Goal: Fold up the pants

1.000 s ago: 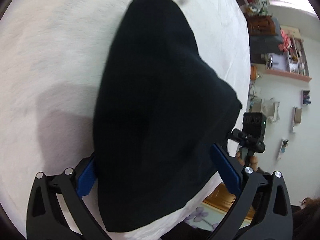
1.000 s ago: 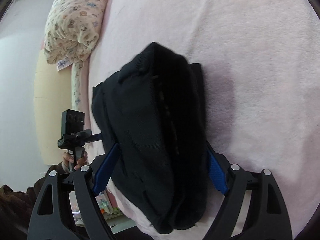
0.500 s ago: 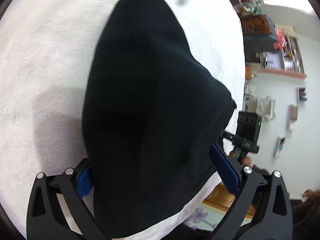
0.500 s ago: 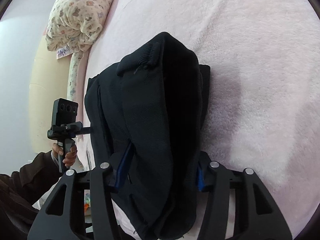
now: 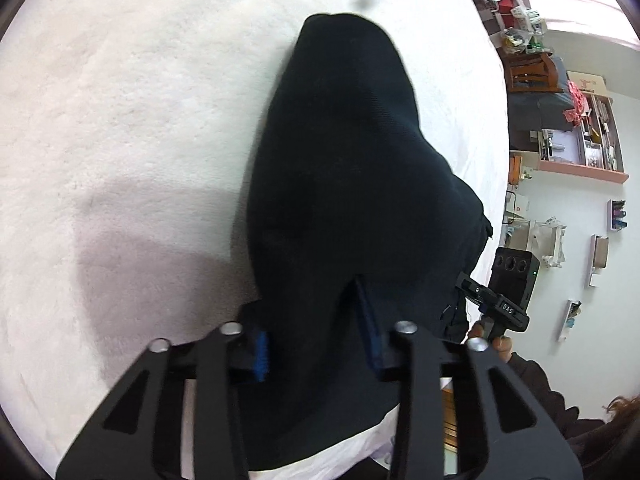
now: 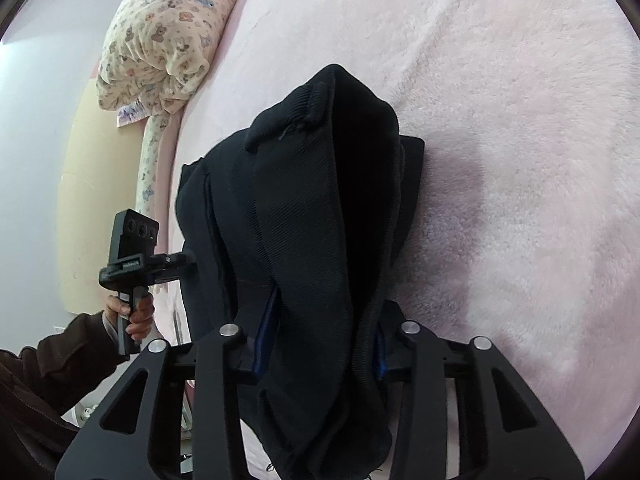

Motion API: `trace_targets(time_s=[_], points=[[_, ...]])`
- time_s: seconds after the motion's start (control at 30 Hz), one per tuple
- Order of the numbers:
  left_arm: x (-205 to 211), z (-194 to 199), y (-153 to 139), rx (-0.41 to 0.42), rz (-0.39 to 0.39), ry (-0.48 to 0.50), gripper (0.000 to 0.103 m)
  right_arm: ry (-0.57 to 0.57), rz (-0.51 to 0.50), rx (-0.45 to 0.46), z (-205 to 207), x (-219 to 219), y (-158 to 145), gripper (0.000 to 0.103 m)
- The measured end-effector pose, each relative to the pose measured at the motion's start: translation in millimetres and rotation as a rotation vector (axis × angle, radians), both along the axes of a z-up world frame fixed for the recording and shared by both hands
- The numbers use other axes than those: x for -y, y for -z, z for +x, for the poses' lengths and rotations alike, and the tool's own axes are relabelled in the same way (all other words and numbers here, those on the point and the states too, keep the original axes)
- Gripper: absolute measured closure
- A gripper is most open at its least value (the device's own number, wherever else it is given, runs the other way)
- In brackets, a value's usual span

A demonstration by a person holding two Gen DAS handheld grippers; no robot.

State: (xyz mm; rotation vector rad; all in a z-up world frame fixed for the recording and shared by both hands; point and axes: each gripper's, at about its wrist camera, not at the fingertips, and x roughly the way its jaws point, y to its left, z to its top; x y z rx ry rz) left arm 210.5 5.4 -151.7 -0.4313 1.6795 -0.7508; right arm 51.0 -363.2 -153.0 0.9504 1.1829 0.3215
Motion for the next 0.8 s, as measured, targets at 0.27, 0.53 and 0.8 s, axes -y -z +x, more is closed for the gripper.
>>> trace_targets(time_s=[0.27,0.53,0.8], points=[[-7,-7,-20,0.075,-0.068,-0.054,0.084,0.049,0.068,0.056,-8,1,-13,0.073],[5,-4,-49,0.115,-0.167,-0.049,0.085,0.064,0.110,0.117,-4,2,-31,0.075],[32,18,-68,0.162,-0.271,-0.073,0.085,0.142,0.093,0.207,11,31,-57,0.075]])
